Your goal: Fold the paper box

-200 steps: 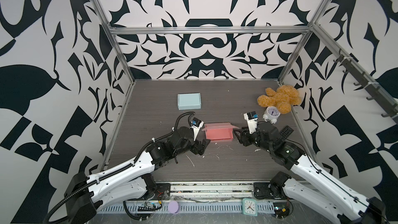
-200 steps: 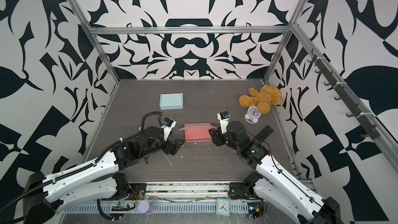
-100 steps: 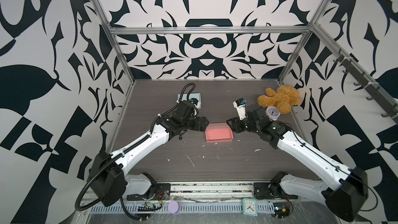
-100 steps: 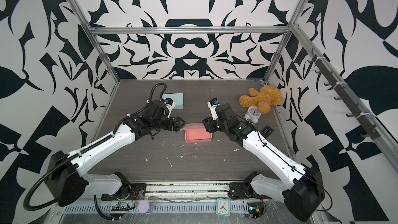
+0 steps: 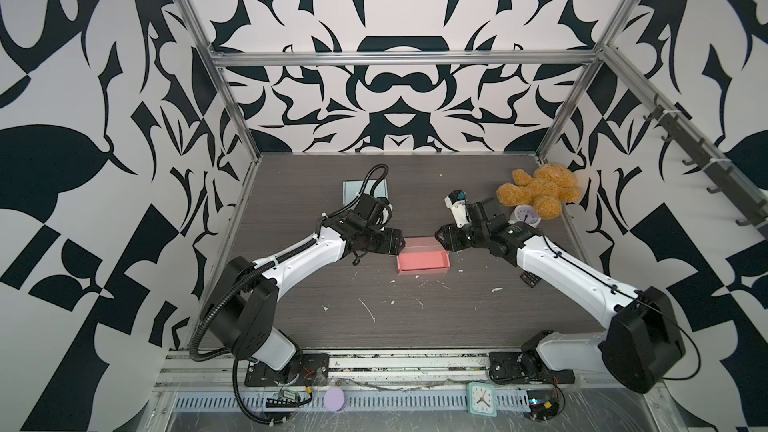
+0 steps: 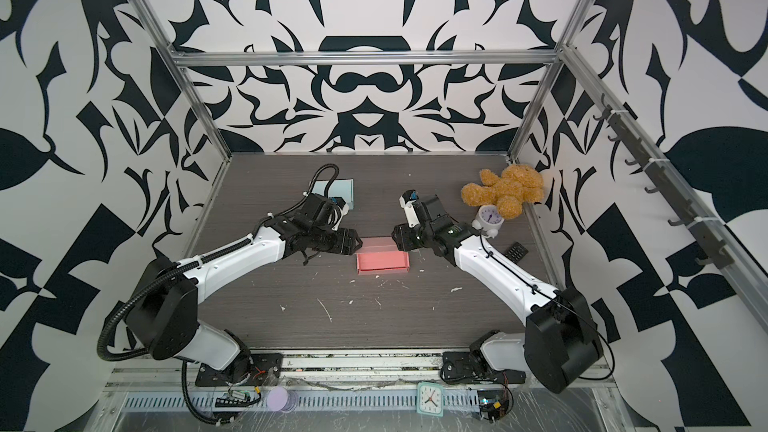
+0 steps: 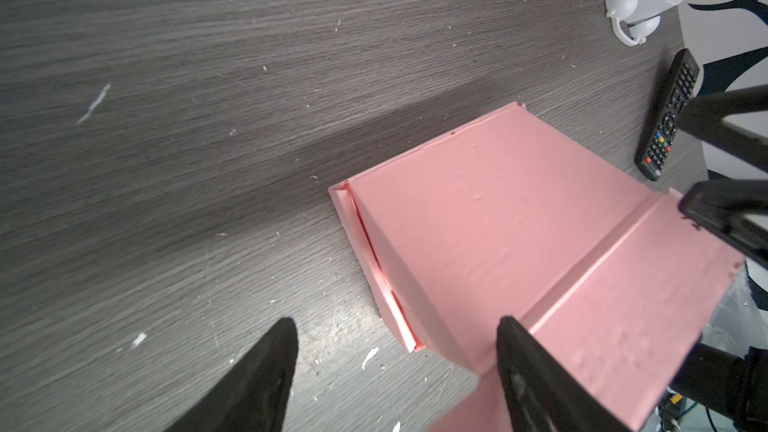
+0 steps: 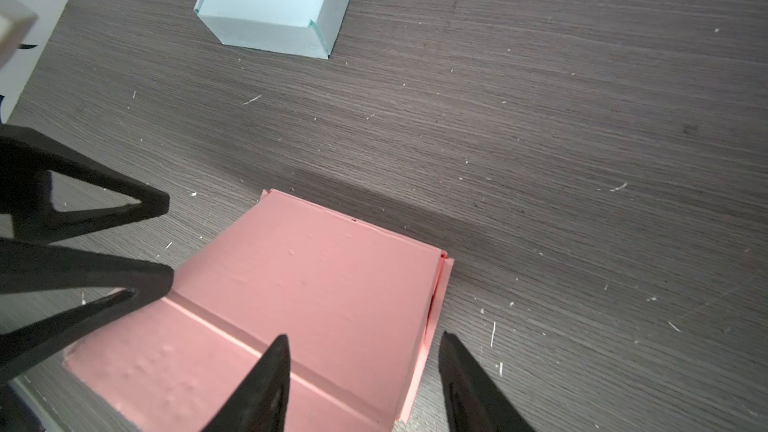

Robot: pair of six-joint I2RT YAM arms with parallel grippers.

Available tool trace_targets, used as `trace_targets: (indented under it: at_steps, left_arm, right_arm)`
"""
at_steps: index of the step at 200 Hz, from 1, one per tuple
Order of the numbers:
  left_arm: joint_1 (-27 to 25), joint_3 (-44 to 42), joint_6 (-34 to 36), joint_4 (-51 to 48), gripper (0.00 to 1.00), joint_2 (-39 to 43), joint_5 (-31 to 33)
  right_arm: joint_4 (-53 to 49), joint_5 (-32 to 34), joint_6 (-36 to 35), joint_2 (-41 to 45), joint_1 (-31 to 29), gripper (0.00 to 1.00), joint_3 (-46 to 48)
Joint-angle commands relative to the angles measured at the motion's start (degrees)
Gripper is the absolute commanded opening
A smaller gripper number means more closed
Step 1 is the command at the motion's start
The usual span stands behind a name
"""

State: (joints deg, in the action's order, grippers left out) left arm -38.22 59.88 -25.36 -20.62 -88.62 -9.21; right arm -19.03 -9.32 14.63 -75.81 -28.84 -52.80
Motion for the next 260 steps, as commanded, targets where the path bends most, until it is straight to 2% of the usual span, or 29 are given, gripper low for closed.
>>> trace_targets:
  at_steps: [1, 260]
  left_arm:
    - [0.2, -0.2, -0.5, 1.1, 0.77, -0.2, -1.5]
    - [0.2, -8.0, -4.1, 8.7, 0.7, -4.7, -4.7]
  right_arm:
    - [2.1, -1.2, -0.2, 0.9, 0.3, 0.59, 1.2]
    - [6.0, -3.7, 4.3, -2.4, 0.3, 0.57, 10.5]
